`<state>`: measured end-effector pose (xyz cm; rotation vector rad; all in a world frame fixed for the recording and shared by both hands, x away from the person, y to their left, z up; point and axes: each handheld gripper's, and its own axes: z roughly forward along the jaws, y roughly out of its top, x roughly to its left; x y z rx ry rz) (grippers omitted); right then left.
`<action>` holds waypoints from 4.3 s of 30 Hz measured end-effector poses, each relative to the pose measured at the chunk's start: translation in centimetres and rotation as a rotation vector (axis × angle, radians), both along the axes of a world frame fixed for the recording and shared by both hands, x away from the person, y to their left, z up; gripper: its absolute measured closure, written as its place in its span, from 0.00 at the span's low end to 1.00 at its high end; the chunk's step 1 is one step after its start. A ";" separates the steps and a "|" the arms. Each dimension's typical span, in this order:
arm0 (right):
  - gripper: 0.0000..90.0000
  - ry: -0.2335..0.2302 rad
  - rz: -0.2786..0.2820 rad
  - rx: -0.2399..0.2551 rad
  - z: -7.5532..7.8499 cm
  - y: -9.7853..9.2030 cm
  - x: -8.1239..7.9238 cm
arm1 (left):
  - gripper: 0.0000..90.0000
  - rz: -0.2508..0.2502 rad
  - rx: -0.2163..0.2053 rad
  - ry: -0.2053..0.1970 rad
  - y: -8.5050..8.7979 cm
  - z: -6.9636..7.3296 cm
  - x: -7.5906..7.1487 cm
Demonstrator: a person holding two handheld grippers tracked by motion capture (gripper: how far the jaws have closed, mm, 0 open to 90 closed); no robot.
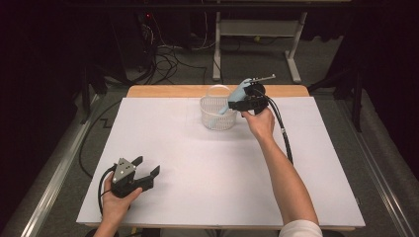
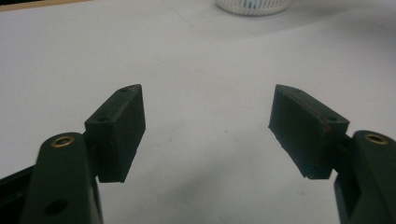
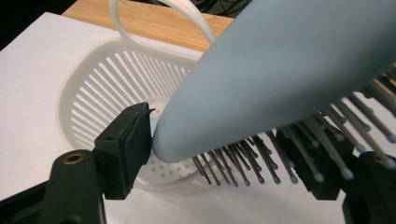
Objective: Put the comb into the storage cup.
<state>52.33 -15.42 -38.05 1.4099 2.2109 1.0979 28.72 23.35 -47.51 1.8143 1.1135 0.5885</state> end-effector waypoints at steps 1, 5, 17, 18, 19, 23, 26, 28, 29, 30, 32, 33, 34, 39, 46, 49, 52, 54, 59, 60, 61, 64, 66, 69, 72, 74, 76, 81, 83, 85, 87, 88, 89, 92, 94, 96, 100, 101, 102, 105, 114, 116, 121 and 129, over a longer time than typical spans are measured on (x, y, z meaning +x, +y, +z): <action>0.31 0.001 -0.002 0.004 0.0 0.0 -0.1 | 0.31 -0.001 0.001 0.001 0.0 0.0 0.0; 0.30 -0.001 -0.003 0.012 0.0 -0.2 -0.2 | 0.31 -0.001 0.001 0.001 0.0 0.0 0.0; 0.29 -0.021 0.009 0.017 0.2 -0.8 -0.9 | 0.31 0.002 -0.001 -0.001 0.0 0.0 0.0; 0.29 -0.020 0.008 0.018 0.2 -0.8 -1.0 | 0.31 0.002 -0.001 0.000 0.0 0.0 0.0; 0.29 -0.024 0.009 0.019 0.2 -1.0 -1.1 | 0.31 0.002 -0.001 0.000 0.0 0.0 0.0; 0.29 -0.030 0.008 0.024 0.3 -1.2 -1.2 | 0.31 0.004 -0.004 -0.001 0.0 0.0 0.0; 0.29 -0.035 0.008 0.018 0.3 -1.4 -1.5 | 0.31 0.004 -0.006 0.000 0.1 0.0 0.0; 0.29 -0.035 0.008 0.018 0.3 -1.5 -1.6 | 0.31 0.004 -0.006 -0.001 0.1 0.0 0.0; 0.29 -0.035 0.008 0.018 0.3 -1.5 -1.6 | 0.31 0.004 -0.006 -0.001 0.1 0.0 0.0; 0.29 -0.036 0.010 0.015 0.2 -1.6 -1.7 | 0.31 0.004 -0.007 -0.001 0.1 0.0 0.0; 0.29 -0.036 0.010 0.016 0.2 -1.7 -1.8 | 0.31 0.004 -0.008 -0.001 0.1 0.0 0.0; 0.29 -0.037 0.009 0.017 0.2 -1.8 -1.8 | 0.31 0.004 -0.008 -0.001 0.1 0.0 0.0; 0.29 -0.036 0.006 0.021 0.2 -1.9 -1.9 | 0.31 0.004 -0.008 0.000 0.1 0.0 0.0; 0.30 -0.042 0.011 0.025 0.2 -2.1 -2.2 | 0.31 0.004 -0.007 0.000 0.0 0.0 0.0; 0.30 -0.056 0.020 0.022 0.4 -2.1 -2.6 | 0.31 0.005 -0.008 0.000 0.1 0.0 0.0; 0.30 -0.064 0.023 0.013 0.5 -2.1 -2.7 | 0.31 0.005 -0.010 0.000 0.1 0.0 0.0; 0.30 -0.073 0.026 0.010 0.6 -2.3 -2.9 | 0.31 0.007 -0.011 0.001 0.1 0.0 0.0; 0.30 -0.078 0.023 0.017 0.7 -2.5 -3.1 | 0.31 0.006 -0.010 0.000 0.1 0.0 0.0; 0.30 -0.083 0.025 0.019 0.7 -2.7 -3.4 | 0.31 0.008 -0.011 0.001 0.1 0.0 0.0; 0.30 -0.083 0.025 0.019 0.7 -2.7 -3.4 | 0.31 0.007 -0.012 0.000 0.1 0.0 0.0; 0.30 -0.084 0.026 0.018 0.7 -2.7 -3.4 | 0.31 0.006 -0.011 0.000 0.1 0.0 0.0; 0.30 -0.089 0.024 0.024 0.7 -2.9 -3.5 | 0.31 0.008 -0.015 0.001 0.1 0.0 0.0; 0.30 -0.092 0.024 0.022 0.6 -3.0 -3.6 | 0.31 0.008 -0.020 0.002 0.1 0.0 0.0; 0.30 -0.092 0.024 0.018 0.7 -3.2 -3.7 | 0.31 0.010 -0.023 0.003 0.2 0.0 0.0; 0.30 -0.094 0.024 0.017 0.7 -3.4 -3.9 | 0.31 0.009 -0.023 0.003 0.2 0.0 0.0; 0.31 -0.097 0.024 0.017 0.7 -3.5 -4.0 | 0.31 0.009 -0.024 0.003 0.2 0.0 0.0; 0.31 -0.101 0.025 0.019 0.6 -3.7 -4.2 | 0.31 0.009 -0.024 0.004 0.2 0.0 0.0; 0.31 -0.100 0.028 0.005 0.5 -3.9 -4.4 | 0.31 0.009 -0.023 0.005 0.2 0.0 0.0; 0.31 -0.103 0.028 -0.003 0.4 -4.1 -4.5 | 0.31 0.009 -0.023 0.005 0.2 0.0 0.0; 0.31 -0.101 0.026 -0.003 0.4 -4.2 -4.5 | 0.31 0.009 -0.023 0.005 0.1 0.0 0.0; 0.31 -0.100 0.019 0.002 0.2 -4.4 -4.7 | 0.31 0.008 -0.024 0.004 0.1 0.0 0.0; 0.31 -0.100 0.019 0.002 0.2 -4.4 -4.7 | 0.31 0.008 -0.023 0.004 0.1 0.0 0.0; 0.31 -0.101 0.022 -0.001 0.1 -4.5 -4.7 | 0.31 0.009 -0.023 0.005 0.1 0.0 0.0; 0.31 -0.097 0.018 0.003 0.1 -4.6 -4.8 | 0.31 0.008 -0.023 0.005 0.1 0.0 0.0; 0.31 -0.103 0.022 0.005 0.2 -4.7 -4.9 | 0.31 0.008 -0.023 0.005 0.1 0.0 0.0; 0.31 -0.104 0.025 0.004 0.2 -4.7 -5.0 | 0.31 0.009 -0.023 0.004 0.1 0.0 0.0; 0.31 -0.105 0.026 0.008 0.1 -4.8 -5.2 | 0.31 0.009 -0.023 0.004 0.1 0.0 0.0; 0.31 -0.105 0.027 0.005 0.1 -4.9 -5.3 | 0.31 0.009 -0.024 0.004 0.1 0.0 0.0; 0.31 -0.105 0.027 0.005 0.1 -4.9 -5.3 | 0.31 0.009 -0.023 0.004 0.1 0.0 0.0; 0.31 -0.107 0.029 0.000 0.0 -5.1 -5.4 | 0.31 0.010 -0.023 0.004 0.1 0.0 0.0; 0.31 -0.112 0.020 0.008 0.1 -5.8 -5.8 | 0.31 0.010 -0.023 0.003 0.1 0.0 0.0; 0.31 -0.112 0.017 0.008 0.1 -6.0 -5.8 | 0.31 0.010 -0.023 0.004 0.1 0.0 0.0; 0.31 -0.114 0.014 0.014 0.1 -6.3 -5.9 | 0.31 0.010 -0.023 0.003 0.1 0.0 0.0; 0.31 -0.118 0.010 0.022 0.2 -6.5 -6.2 | 0.31 0.010 -0.024 0.003 0.1 0.0 0.0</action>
